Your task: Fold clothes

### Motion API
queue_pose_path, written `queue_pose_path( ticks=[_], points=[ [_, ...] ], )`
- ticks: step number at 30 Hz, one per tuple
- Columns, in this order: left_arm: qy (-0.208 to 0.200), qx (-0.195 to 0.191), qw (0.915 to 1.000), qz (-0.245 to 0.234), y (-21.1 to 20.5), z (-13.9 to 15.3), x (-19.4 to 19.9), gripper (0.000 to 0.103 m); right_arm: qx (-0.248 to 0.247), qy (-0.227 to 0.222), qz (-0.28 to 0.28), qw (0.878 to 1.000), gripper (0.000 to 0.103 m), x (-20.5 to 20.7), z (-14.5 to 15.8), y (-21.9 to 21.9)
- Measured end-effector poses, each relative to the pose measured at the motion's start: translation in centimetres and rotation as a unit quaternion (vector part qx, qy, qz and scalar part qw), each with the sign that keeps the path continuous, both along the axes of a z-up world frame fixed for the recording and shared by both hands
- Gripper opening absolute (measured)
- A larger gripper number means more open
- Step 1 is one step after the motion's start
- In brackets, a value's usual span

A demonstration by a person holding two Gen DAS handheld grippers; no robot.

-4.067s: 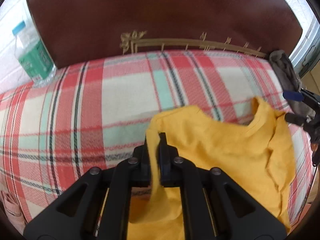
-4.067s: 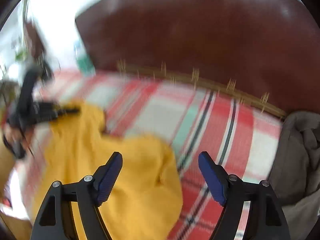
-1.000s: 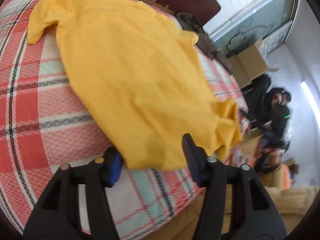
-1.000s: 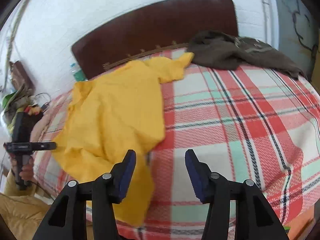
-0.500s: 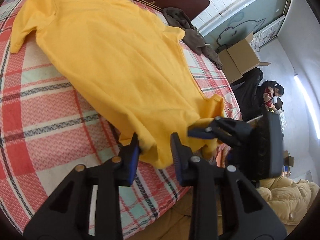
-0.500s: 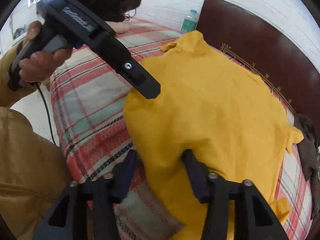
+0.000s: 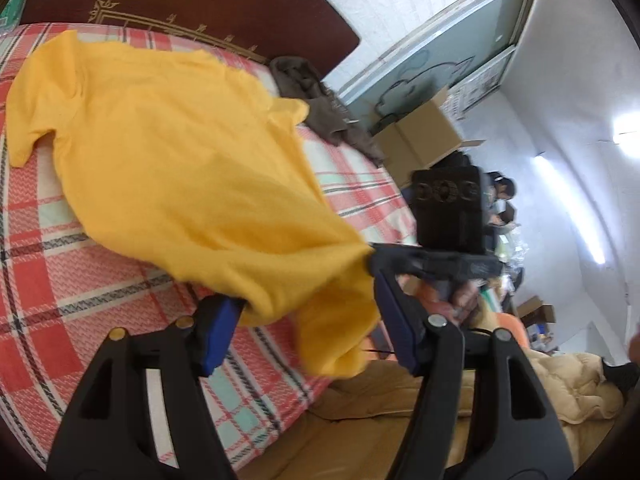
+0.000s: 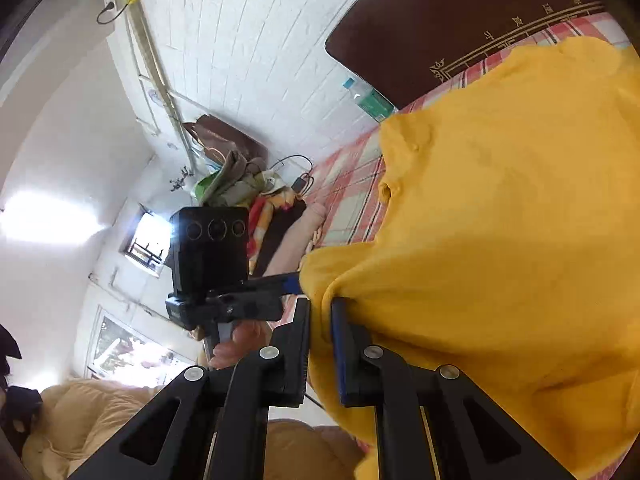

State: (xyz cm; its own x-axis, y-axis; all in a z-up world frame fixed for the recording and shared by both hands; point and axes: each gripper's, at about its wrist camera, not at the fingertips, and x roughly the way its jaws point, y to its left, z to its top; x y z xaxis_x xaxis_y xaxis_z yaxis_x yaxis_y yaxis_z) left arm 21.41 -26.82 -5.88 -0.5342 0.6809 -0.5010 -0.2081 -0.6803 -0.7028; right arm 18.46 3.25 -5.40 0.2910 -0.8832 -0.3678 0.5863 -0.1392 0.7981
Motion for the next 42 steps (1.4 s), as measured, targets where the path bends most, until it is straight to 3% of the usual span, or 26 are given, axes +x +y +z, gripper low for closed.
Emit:
queue_pose_path(
  ticks=[2, 4, 5, 6, 10, 13, 16, 20, 25, 26, 27, 29, 30, 33, 36, 39, 42],
  points=[
    [-0.007, -0.017, 0.9998, 0.005, 0.0, -0.2, 0.4, 0.078, 0.047, 0.017, -0.003, 0.999, 0.016, -0.3, -0.8, -0.8],
    [-0.023, -0.029, 0.9992, 0.013, -0.1, -1.3, 0.8, 0.078, 0.100, 0.048, -0.006, 0.994, 0.034, -0.2, -1.5, -1.4],
    [-0.032, -0.033, 0.9987, 0.021, -0.2, -1.9, 1.0, 0.078, 0.126, 0.068, -0.009, 0.990, 0.036, 0.1, -1.9, -1.6],
    [-0.040, -0.037, 0.9980, 0.030, -0.4, -2.5, 1.3, 0.078, 0.130, 0.079, -0.019, 0.988, 0.044, 0.2, -1.8, -1.2],
    [-0.059, -0.047, 0.9945, 0.073, -1.4, -4.4, 3.2, 0.078, 0.146, 0.123, -0.056, 0.980, 0.057, 0.8, -1.8, 0.3],
    [-0.056, -0.057, 0.9923, 0.095, -2.2, -5.0, 5.3, 0.078, 0.145, 0.148, -0.084, 0.975, 0.066, 1.1, -1.5, 1.8],
    [-0.049, -0.094, 0.9887, 0.107, -2.0, -5.1, 6.6, 0.078, 0.135, 0.159, -0.092, 0.974, 0.068, 2.0, -0.9, 4.0],
    [-0.030, -0.150, 0.9845, 0.086, 0.1, -5.0, 5.3, 0.078, 0.149, 0.196, -0.063, 0.967, 0.073, 4.1, -0.7, 3.8],
    [0.010, -0.212, 0.9771, 0.006, 4.7, -5.2, 1.7, 0.078, 0.139, 0.172, -0.069, 0.973, 0.074, 4.3, -1.4, 5.0],
    [0.014, -0.227, 0.9737, -0.009, 5.7, -5.3, 1.0, 0.074, 0.141, 0.169, -0.074, 0.973, 0.074, 4.1, -1.5, 5.4],
    [0.011, -0.237, 0.9711, -0.023, 6.4, -5.6, 0.3, 0.051, 0.143, 0.165, -0.078, 0.973, 0.074, 4.0, -1.6, 5.8],
    [-0.011, -0.253, 0.9663, -0.046, 7.1, -6.2, -0.8, 0.016, 0.141, 0.161, -0.093, 0.972, 0.074, 3.6, -1.5, 7.0],
    [-0.022, -0.257, 0.9648, -0.051, 7.2, -6.3, -1.1, 0.014, 0.138, 0.158, -0.103, 0.972, 0.074, 3.5, -1.4, 7.6],
    [-0.030, -0.205, 0.9762, -0.065, 5.9, -4.4, -0.2, 0.012, 0.133, 0.160, -0.133, 0.969, 0.074, 3.1, -0.8, 9.6],
    [-0.019, -0.141, 0.9873, -0.071, 3.6, -0.7, 2.2, 0.012, 0.137, 0.168, -0.164, 0.962, 0.075, 2.5, -0.2, 11.7],
    [-0.008, -0.081, 0.9952, -0.053, 0.9, 3.2, 4.6, 0.012, 0.145, 0.168, -0.186, 0.957, 0.077, 1.7, -0.1, 13.6],
    [-0.018, -0.044, 0.9986, -0.022, -1.4, 4.3, 6.1, 0.012, 0.165, 0.171, -0.187, 0.953, 0.081, 1.3, -0.8, 14.5]
  ],
)
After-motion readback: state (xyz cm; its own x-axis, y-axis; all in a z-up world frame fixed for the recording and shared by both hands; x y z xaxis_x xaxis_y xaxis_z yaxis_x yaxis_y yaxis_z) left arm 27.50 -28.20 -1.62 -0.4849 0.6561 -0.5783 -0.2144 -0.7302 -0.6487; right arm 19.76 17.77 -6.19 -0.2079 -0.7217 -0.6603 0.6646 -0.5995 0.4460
